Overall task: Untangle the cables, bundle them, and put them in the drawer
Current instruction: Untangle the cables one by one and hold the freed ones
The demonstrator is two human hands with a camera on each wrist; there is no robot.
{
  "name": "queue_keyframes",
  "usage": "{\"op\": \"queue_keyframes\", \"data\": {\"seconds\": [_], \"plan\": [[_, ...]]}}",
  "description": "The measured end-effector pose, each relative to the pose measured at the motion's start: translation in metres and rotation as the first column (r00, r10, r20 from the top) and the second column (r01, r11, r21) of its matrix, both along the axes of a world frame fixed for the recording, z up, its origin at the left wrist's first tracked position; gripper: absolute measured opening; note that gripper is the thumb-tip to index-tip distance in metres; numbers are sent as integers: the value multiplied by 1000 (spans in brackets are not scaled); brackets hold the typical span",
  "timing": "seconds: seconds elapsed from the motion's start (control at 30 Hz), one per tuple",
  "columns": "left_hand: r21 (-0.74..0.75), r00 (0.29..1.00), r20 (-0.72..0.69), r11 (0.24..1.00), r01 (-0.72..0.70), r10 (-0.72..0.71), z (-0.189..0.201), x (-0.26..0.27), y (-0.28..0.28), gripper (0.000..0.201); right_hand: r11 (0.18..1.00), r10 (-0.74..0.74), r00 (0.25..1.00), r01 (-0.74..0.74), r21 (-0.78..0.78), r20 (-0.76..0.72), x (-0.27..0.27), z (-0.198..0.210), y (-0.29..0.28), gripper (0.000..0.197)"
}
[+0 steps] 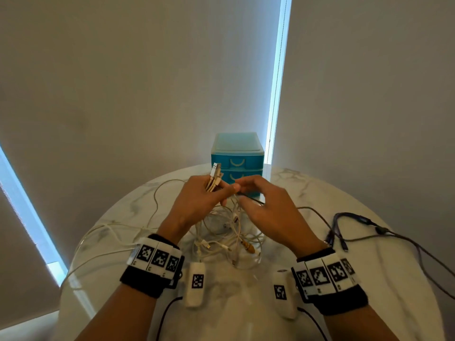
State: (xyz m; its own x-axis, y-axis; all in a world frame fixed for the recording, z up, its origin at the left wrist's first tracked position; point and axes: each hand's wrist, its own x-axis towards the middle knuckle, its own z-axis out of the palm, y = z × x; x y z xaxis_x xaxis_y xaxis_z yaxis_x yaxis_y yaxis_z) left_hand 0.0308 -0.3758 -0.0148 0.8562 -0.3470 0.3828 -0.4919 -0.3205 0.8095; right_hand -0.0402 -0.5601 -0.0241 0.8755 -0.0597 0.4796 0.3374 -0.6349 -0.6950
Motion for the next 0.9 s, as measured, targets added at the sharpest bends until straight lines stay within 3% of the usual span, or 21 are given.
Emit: {"op": "queue_keyframes", "data": {"seconds": [0.2, 0.3, 0.4, 0.47, 0.53, 0.6, 0.73, 0.83, 0.9], "plan": [[-139, 995, -80, 988, -69, 59, 3, -1, -1, 50, 999, -52, 998, 52, -8, -27, 1, -5, 3, 18], [-287, 972, -214, 944, -162, 101, 6, 0, -1, 75, 971, -106, 993, 90, 223, 59, 0, -1, 6, 22], [-548, 931, -329, 835, -52, -158, 5, 4, 4, 93, 806, -112, 991, 52, 589, 66, -2, 6, 9, 25], [-606, 904, -325, 795, 26, -277, 9, 2, 1, 94, 677, 0, 1000, -22, 736, 30, -3, 6, 15, 26], [-600, 898, -310, 797, 71, -314, 14, -4, -7, 87, 605, 92, 995, -36, 795, -26, -2, 4, 26, 27], [-544, 927, -261, 834, 91, -270, 16, -11, -14, 75, 614, 141, 987, -32, 788, -70, -2, 0, 37, 28], [-359, 982, -146, 932, 60, -120, 12, -20, -18, 47, 723, 166, 977, -30, 690, -132, -5, -9, 48, 32], [-365, 987, -132, 930, 35, -89, 14, -21, -17, 27, 750, 193, 972, -56, 660, -137, -6, -10, 54, 34], [-395, 990, -132, 919, -3, -53, 19, -22, -16, 29, 773, 194, 972, -68, 630, -133, -6, -9, 58, 33]]}}
